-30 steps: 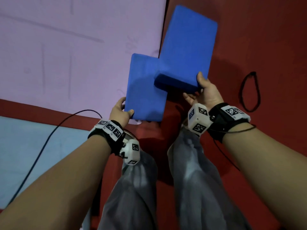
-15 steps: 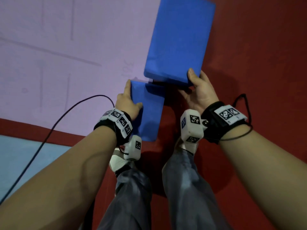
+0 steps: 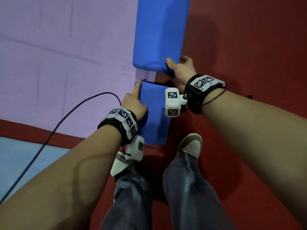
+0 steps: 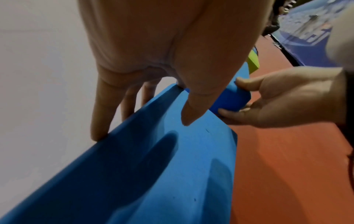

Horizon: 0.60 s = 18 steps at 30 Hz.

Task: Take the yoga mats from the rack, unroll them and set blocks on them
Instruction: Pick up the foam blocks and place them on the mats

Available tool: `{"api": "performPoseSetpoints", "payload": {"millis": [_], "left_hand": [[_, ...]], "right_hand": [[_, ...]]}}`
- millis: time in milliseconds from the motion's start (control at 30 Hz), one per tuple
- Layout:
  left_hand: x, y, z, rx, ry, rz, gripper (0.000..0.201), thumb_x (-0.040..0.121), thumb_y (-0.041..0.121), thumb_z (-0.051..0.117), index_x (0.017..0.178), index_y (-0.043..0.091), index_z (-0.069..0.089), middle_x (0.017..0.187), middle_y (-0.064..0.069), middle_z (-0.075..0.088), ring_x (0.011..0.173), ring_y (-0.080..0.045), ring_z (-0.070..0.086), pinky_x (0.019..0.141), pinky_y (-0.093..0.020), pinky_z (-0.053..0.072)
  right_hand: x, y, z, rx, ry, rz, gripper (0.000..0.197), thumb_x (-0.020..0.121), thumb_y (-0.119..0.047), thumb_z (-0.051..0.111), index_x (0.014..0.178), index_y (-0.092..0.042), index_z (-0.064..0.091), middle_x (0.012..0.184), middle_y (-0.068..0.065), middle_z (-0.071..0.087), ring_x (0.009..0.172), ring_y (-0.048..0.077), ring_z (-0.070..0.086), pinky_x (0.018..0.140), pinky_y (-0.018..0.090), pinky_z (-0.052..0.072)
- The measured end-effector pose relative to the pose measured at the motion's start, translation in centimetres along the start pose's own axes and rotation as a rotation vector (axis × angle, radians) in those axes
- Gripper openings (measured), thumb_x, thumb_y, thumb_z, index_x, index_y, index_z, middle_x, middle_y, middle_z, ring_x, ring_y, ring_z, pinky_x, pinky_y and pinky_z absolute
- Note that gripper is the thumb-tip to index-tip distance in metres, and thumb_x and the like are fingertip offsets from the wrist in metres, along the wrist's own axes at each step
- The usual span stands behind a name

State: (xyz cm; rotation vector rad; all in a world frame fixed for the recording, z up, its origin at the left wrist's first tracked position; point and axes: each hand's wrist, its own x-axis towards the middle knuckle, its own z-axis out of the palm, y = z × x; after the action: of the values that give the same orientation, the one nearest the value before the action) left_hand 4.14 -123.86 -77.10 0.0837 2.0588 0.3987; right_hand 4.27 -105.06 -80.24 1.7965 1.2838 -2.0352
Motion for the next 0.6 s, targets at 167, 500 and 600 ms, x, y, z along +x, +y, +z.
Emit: {"api": "performPoseSetpoints", "payload": {"millis": [167,500,600], "left_hand": [[-0.2,0.0,0.4,-0.008,0.038,0.044,0.084,0.086,0.014,0.059,0.154,0.039,0.017,0.132,-0.016,0.046,0.113,-0.037,0.054,0.086,-0.033,0.041],[-0.7,3.5,1.1,0.208,0.306,0.032,0.072,0.081,0.021,0.063,0.148,0.026,0.035,0.16,-0.011,0.019,0.14,-0.038,0.026,0.111,-0.05,0.032],[-0.9,5.7,2.0,0.23,0.448,0.138,0.071,0.079,0.019,0.063,0.146,0.023,0.04,0.161,-0.014,0.019,0.145,-0.037,0.021,0.112,-0.049,0.029]], "right_hand": [[1.1,0.9,-0.7,-0.085,0.094,0.072,0.059,0.088,-0.03,0.07,0.136,-0.009,0.042,0.127,0.01,0.056,0.103,0.027,0.062,0.076,0.04,0.06],[-0.3,3.3,-13.6,-0.253,0.208,0.075,0.025,0.091,-0.02,0.064,0.115,-0.02,0.056,0.115,0.009,0.064,0.091,0.024,0.063,0.08,0.043,0.058],[-1.1,4.7,-19.8,-0.415,0.351,0.069,0.033,0.086,-0.016,0.065,0.118,-0.017,0.064,0.115,0.009,0.068,0.091,0.022,0.062,0.092,0.044,0.054]]}}
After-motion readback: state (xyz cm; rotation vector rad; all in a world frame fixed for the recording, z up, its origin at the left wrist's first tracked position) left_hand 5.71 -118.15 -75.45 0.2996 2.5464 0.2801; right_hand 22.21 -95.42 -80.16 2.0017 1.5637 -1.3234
